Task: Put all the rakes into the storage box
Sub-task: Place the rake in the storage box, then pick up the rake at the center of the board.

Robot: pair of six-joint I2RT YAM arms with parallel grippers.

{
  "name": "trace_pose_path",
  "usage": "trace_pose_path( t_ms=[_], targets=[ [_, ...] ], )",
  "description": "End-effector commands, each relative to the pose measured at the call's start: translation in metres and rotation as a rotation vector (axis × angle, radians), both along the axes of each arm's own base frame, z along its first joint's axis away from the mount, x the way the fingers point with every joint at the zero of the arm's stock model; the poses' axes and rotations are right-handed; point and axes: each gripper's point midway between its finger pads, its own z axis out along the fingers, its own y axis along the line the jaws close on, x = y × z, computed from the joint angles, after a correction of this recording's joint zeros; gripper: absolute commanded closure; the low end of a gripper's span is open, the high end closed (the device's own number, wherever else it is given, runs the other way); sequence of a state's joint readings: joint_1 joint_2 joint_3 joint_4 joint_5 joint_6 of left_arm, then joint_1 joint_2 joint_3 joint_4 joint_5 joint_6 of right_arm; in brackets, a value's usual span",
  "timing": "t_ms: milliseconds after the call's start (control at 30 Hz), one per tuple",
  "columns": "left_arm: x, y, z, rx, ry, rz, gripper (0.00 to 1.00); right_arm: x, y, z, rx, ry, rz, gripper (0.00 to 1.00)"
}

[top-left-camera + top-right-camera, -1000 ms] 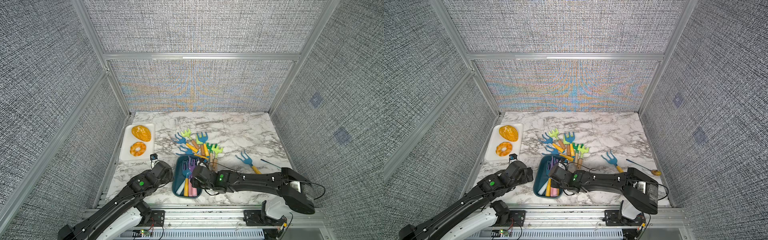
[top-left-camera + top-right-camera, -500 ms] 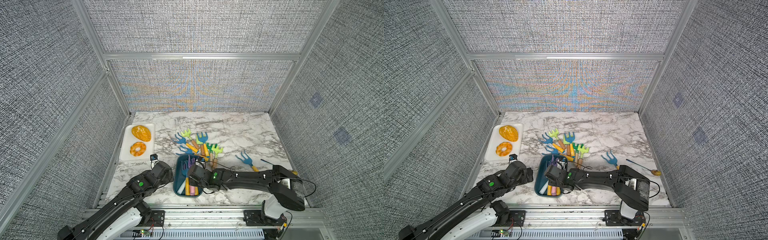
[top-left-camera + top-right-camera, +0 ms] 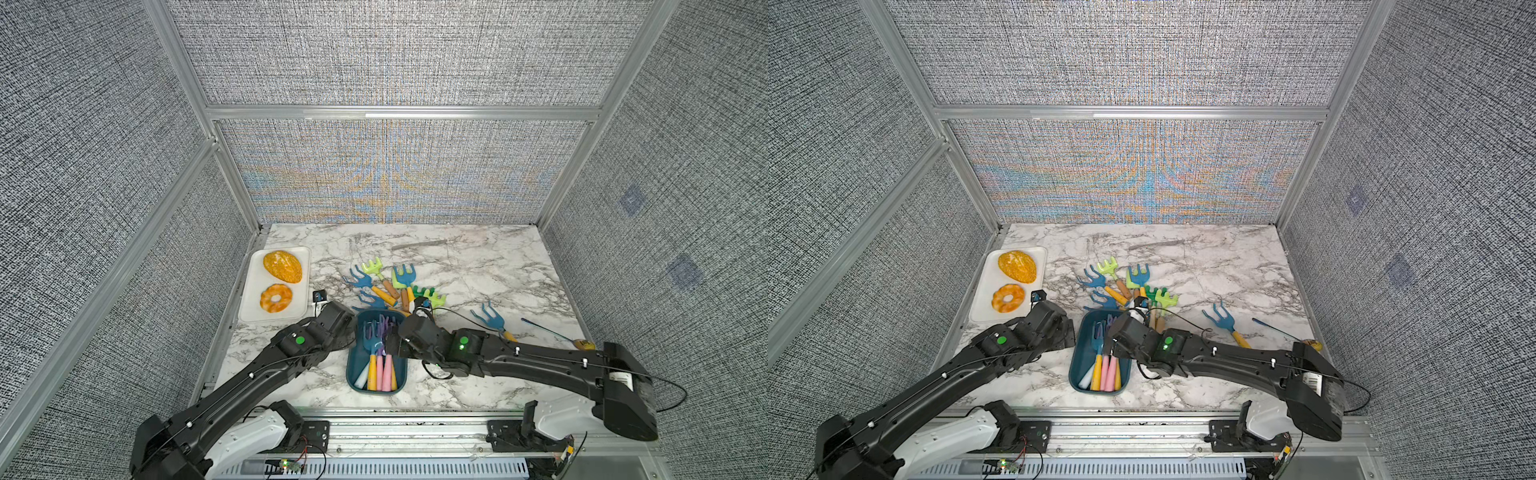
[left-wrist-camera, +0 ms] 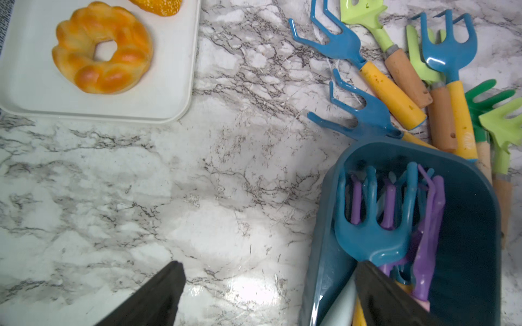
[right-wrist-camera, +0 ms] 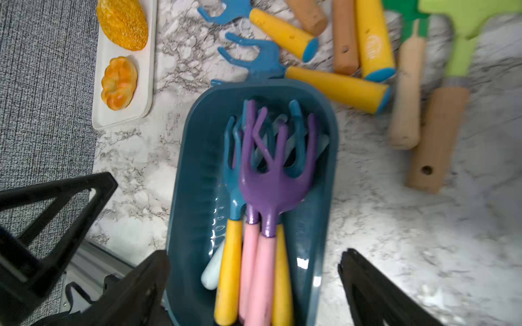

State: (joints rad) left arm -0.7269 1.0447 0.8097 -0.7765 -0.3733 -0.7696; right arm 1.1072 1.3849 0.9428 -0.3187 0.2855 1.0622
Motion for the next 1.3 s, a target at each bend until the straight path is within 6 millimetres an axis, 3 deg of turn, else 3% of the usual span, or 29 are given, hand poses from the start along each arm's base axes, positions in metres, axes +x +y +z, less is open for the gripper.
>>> trace_pose_path(
  t_ms=[0,133,167,300,533,667,800,933,1133,1267],
  targets=[
    [0.021,-0.012,0.008,0.016,-0.012,-0.021,0.01,0.01,-0.026,0.004,-0.04,-0.056,0.016,0.01],
    [0.036,-0.04,0.009,-0.019,0.043,-0.065,0.01,0.028,-0.07,0.004,-0.057,-0.073,-0.039,0.01],
    [0.038,-0.046,0.009,-0.033,0.056,-0.075,0.01,0.028,-0.086,-0.008,-0.084,-0.061,-0.057,0.01],
    [0.043,-0.064,0.003,-0.058,0.111,-0.106,0.01,0.046,-0.143,-0.014,-0.141,-0.081,-0.157,0.01],
    [0.037,-0.065,-0.003,-0.088,0.121,-0.1,0.01,0.072,-0.257,-0.03,-0.241,-0.056,-0.446,0.01],
    [0.031,-0.059,-0.008,-0.082,0.127,-0.094,0.01,0.081,-0.303,-0.045,-0.263,-0.026,-0.568,0.01],
    [0.026,-0.054,-0.012,-0.078,0.128,-0.092,0.01,0.086,-0.323,-0.068,-0.215,0.017,-0.596,0.01],
    [0.022,-0.051,-0.014,-0.078,0.124,-0.096,0.01,0.084,-0.325,-0.092,-0.204,0.11,-0.574,0.01],
    [0.018,-0.045,-0.021,-0.065,0.12,-0.1,0.01,0.068,-0.309,-0.121,-0.159,0.23,-0.519,0.02],
    [0.016,-0.042,-0.025,-0.054,0.118,-0.101,0.01,0.054,-0.293,-0.126,-0.15,0.248,-0.489,0.05]
  ],
)
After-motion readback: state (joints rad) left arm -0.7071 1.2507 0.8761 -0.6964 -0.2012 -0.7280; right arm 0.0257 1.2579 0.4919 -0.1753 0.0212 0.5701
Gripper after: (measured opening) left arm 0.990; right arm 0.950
